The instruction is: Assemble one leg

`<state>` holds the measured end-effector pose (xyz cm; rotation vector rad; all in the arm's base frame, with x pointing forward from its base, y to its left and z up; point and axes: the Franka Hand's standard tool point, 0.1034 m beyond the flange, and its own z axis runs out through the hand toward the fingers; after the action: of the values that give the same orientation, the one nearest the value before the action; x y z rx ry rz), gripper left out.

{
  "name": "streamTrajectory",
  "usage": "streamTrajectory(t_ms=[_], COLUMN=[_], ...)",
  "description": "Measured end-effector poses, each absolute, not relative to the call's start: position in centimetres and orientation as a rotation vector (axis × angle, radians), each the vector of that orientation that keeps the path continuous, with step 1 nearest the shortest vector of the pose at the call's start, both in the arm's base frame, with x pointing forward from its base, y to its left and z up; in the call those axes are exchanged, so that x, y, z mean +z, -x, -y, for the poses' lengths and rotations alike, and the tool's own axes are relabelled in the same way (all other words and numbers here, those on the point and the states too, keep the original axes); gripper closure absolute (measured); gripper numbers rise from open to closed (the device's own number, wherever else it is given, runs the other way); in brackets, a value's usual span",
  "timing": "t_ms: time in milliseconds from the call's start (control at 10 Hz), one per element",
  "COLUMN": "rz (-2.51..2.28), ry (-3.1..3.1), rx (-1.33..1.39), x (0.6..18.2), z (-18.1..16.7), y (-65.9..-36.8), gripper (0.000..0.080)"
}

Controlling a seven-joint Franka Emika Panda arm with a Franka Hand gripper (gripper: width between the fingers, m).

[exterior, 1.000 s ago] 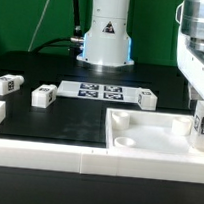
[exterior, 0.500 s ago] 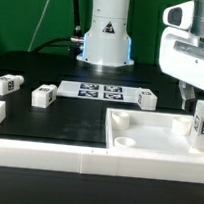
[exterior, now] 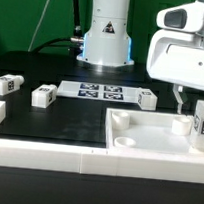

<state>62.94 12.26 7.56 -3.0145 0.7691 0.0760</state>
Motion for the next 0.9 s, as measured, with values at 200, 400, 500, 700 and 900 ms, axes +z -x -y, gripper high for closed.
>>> streamTrajectory(t_ms=[200, 400, 500, 700, 900], rz=[-0.500, -0.246, -0.142, -0.094, -0.138], ry=[3.078, 3.110, 3.119, 3.122, 3.121], rx=[0.068, 0.064, 0.062, 0.061, 0.063], x=[7.54, 7.53, 7.53, 7.52, 7.48], z=[-12.05, -11.78, -11.57, -11.50, -11.48], y=[-62.96, -62.98, -63.02, -63.02, -63.01], gripper=[0.0150, 0.0150, 0.0150, 0.0378, 0.0510])
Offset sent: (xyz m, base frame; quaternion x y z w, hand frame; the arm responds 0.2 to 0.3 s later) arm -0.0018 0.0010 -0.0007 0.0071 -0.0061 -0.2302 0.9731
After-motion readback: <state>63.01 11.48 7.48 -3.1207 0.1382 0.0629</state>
